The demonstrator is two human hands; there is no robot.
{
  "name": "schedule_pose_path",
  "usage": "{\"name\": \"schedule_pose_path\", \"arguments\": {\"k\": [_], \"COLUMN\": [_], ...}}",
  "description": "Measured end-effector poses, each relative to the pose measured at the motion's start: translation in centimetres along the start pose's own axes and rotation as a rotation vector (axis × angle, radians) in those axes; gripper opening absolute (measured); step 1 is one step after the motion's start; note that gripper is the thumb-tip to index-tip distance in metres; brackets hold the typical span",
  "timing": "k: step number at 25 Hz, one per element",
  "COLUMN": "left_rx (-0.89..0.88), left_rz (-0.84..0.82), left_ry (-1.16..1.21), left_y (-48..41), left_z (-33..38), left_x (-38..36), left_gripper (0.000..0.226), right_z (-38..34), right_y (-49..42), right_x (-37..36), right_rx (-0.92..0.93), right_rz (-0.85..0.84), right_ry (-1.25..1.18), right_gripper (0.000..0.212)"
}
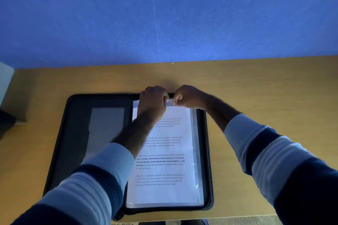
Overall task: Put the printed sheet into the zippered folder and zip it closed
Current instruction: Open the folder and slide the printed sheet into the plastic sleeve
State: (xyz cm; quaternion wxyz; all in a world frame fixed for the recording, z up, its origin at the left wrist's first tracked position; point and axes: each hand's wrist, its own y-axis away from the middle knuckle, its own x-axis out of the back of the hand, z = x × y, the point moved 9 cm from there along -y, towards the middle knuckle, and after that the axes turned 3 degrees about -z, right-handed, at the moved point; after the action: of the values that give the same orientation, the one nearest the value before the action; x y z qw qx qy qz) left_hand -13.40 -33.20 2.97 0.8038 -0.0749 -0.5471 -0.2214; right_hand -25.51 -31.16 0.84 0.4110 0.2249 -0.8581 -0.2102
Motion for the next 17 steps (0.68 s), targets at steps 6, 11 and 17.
{"name": "schedule_pose_path", "arguments": {"k": [6, 11, 17], "left_rx": [0.226, 0.161, 0.129], "left_rz": [0.091, 0.008, -0.054], "left_ry": [0.184, 0.075, -0.074], "left_y": [9.9, 18.8, 19.5], "left_z": [-5.6, -7.0, -6.0], "left_x": [-0.9, -4.2, -6.0], "left_gripper": [0.066, 0.076, 0.087], "right_z": [2.5, 3.1, 3.4], "right_y": [4.8, 12.4, 14.7], "right_x": [-0.4, -8.6, -16.1], "right_rx": [-0.102, -0.221, -0.314], "right_rz": [0.510, 0.706, 0.548], "right_ry": [0.021, 0.011, 0.178], "right_gripper": [0.032, 0.062, 0.074]}}
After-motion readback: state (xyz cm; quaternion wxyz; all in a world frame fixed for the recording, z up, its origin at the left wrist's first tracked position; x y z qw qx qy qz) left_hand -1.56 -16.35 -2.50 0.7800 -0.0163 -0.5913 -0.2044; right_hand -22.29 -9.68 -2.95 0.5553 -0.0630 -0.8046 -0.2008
